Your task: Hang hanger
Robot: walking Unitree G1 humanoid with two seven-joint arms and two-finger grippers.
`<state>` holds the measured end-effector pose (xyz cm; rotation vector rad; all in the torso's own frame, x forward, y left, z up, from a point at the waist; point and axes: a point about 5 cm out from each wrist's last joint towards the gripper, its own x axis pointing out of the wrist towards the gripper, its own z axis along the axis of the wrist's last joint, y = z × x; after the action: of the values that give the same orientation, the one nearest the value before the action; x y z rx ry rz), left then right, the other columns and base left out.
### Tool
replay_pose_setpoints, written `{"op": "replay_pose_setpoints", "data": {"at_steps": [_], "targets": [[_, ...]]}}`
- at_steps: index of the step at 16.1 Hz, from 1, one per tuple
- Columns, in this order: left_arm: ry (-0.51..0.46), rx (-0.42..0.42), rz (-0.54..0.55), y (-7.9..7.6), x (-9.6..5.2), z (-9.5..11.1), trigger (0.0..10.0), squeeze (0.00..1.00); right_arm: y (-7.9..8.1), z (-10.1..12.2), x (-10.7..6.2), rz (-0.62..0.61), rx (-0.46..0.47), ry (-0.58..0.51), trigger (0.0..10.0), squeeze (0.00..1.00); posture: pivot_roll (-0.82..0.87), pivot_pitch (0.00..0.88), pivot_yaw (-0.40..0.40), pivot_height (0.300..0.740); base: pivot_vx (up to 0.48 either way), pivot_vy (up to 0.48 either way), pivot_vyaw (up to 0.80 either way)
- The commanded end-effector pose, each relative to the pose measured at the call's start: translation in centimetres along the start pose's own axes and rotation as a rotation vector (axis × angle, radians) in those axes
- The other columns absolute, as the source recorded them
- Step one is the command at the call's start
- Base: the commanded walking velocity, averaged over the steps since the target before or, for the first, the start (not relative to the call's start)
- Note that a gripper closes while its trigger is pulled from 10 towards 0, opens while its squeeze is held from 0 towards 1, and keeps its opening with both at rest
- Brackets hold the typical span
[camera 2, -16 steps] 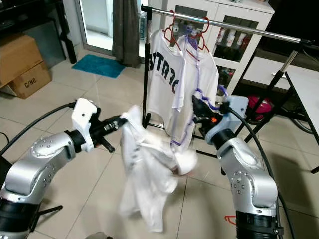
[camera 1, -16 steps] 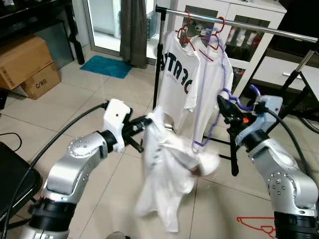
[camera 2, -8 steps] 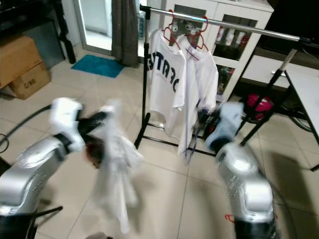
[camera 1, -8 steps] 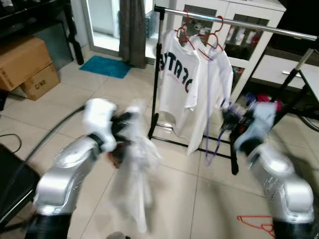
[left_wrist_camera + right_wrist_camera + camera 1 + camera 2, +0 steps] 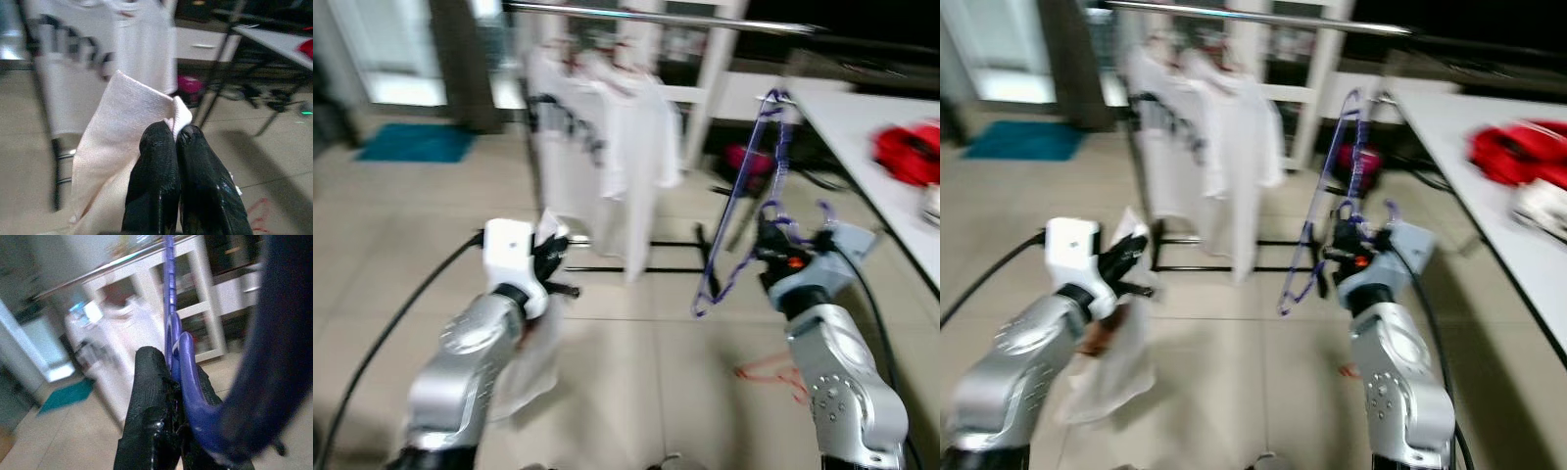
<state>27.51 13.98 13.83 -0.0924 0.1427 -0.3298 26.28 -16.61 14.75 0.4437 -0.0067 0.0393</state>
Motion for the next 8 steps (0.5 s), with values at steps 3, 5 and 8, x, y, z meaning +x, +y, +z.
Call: {"op": "replay_pose_setpoints", "data": {"at_steps": [3,5,8], "targets": [[-0.046,0.1,-0.122,-2.2,0.4,0.7,10.0,0.0,0.5,0.1,-1.1,-0.002,-0.003,0.014,10.0,0.0,-0.16,0.0,-0.005,0.71,0.0,0.0,-0.8],[-0.042,0.091,-0.048,-2.0,0.0,0.4,10.0,0.0,0.4,-0.3,-1.5,-0.009,-0.008,0.027,10.0,0.0,-0.13,0.0,-0.029,0.71,0.0,0.0,-0.8],[-0.021,0.055,-0.007,-1.7,-0.2,0.5,10.0,0.0,-0.2,0.0,-1.3,-0.023,-0.033,0.04,10.0,0.0,-0.14,0.0,-0.045,0.71,0.0,0.0,-0.8]]}}
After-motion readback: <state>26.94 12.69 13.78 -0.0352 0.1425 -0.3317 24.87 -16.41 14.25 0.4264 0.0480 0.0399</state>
